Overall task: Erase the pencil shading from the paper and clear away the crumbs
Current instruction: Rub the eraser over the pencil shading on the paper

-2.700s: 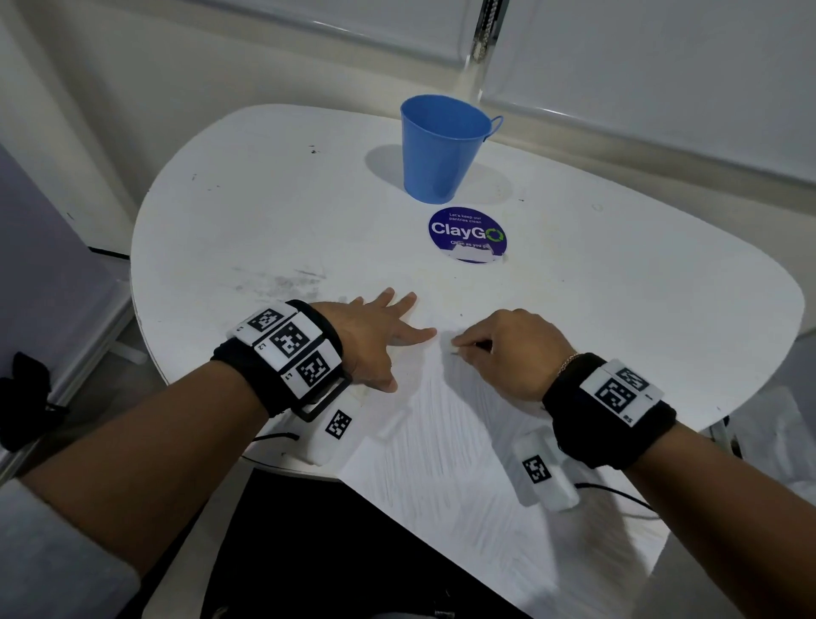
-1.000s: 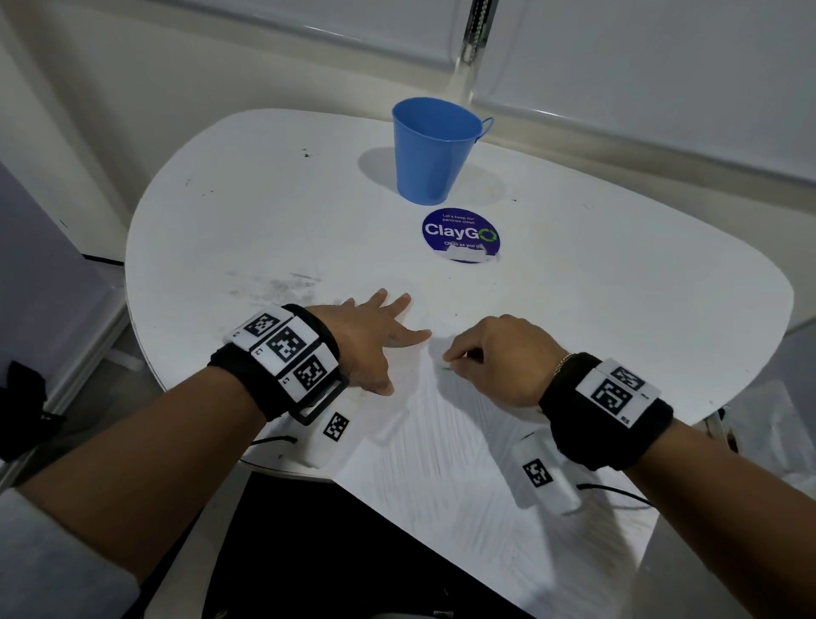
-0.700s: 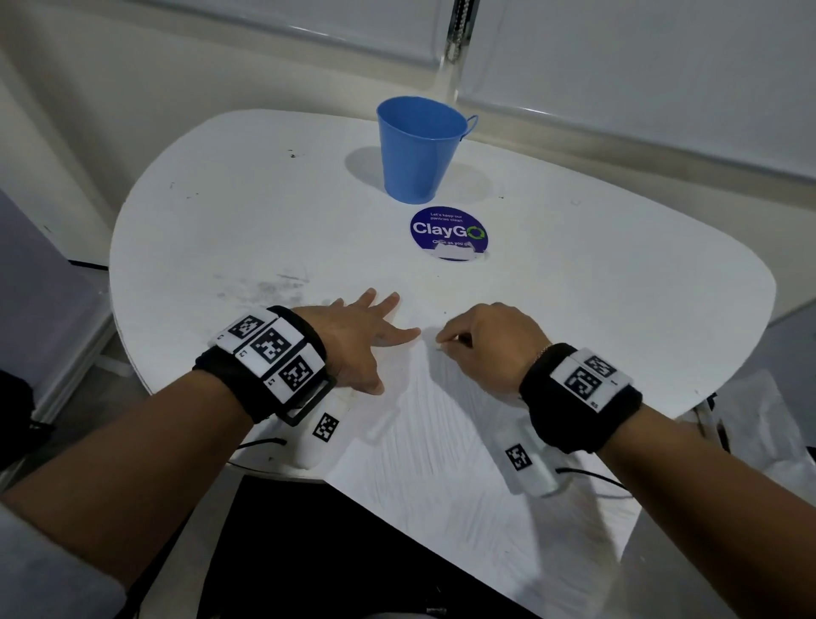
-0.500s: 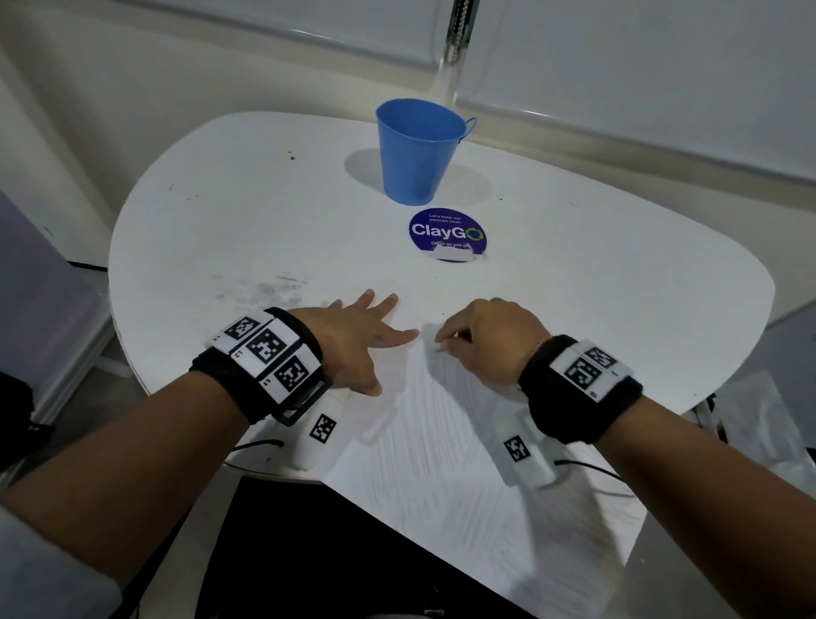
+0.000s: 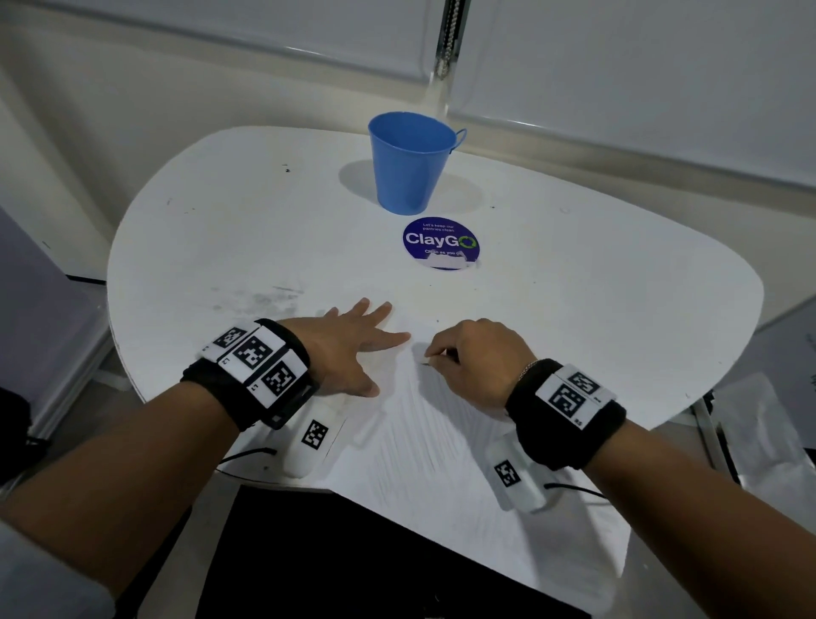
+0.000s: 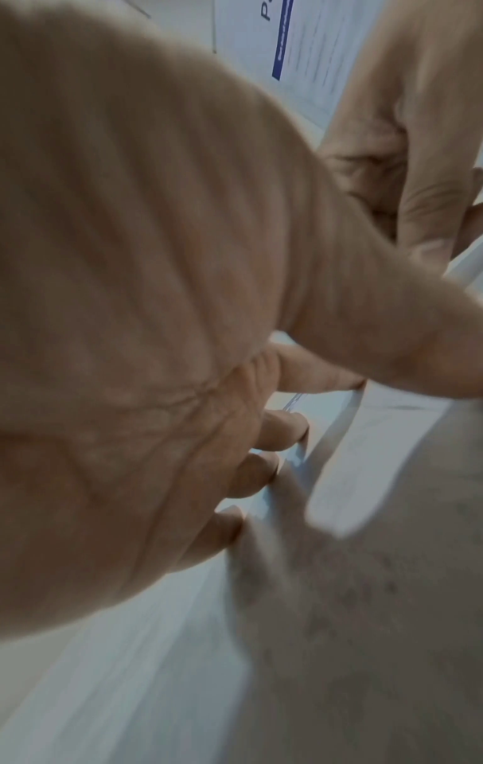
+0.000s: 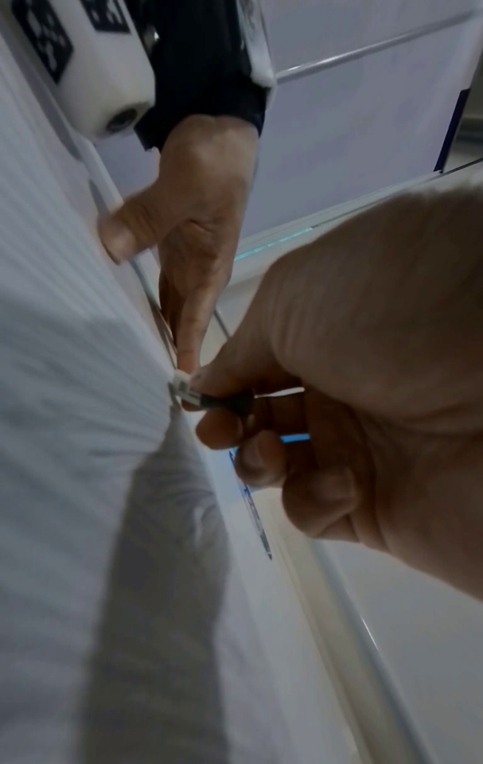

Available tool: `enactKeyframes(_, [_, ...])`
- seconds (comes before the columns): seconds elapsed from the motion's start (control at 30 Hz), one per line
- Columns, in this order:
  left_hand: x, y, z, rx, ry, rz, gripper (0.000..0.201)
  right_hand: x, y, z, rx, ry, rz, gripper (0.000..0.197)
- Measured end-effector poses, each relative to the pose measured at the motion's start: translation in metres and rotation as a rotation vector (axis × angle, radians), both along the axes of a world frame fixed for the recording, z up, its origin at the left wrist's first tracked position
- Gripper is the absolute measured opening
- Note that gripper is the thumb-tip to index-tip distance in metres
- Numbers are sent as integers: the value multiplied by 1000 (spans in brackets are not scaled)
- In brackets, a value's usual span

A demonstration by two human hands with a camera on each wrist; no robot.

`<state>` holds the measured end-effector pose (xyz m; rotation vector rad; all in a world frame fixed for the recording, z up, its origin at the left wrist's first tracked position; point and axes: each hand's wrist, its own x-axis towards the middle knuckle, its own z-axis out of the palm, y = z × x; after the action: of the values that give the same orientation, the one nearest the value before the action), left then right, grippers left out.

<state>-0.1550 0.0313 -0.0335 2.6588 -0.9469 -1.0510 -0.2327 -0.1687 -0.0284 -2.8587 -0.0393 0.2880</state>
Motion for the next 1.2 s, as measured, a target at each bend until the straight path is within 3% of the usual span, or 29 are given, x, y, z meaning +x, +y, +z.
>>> enactKeyframes(0.1, [3, 3, -4, -42, 1, -1, 78, -4, 1, -3, 31, -8, -46, 21])
enactKeyframes(0.47, [8, -4, -10, 74, -21, 18, 87, 7, -3, -1, 115, -54, -80, 19])
enactKeyframes(0.63, [4, -6, -5, 72, -21, 12, 87, 5, -5, 3, 112, 96, 81, 17])
enactKeyframes(0.77, [-3, -9, 9, 91, -30, -6, 84, 14, -4, 2, 69, -19, 33, 17])
enactKeyframes(0.93, [-7, -9, 15, 115, -48, -40, 83, -2, 0, 4, 29, 111, 172, 19])
enactKeyframes(1.1, [-5, -9, 13, 90, -39, -31, 83, 14, -1, 4, 18, -29, 46, 19])
enactKeyframes(1.2, [-3, -9, 9, 86, -40, -34, 84, 0, 4, 3, -14, 21, 133, 21])
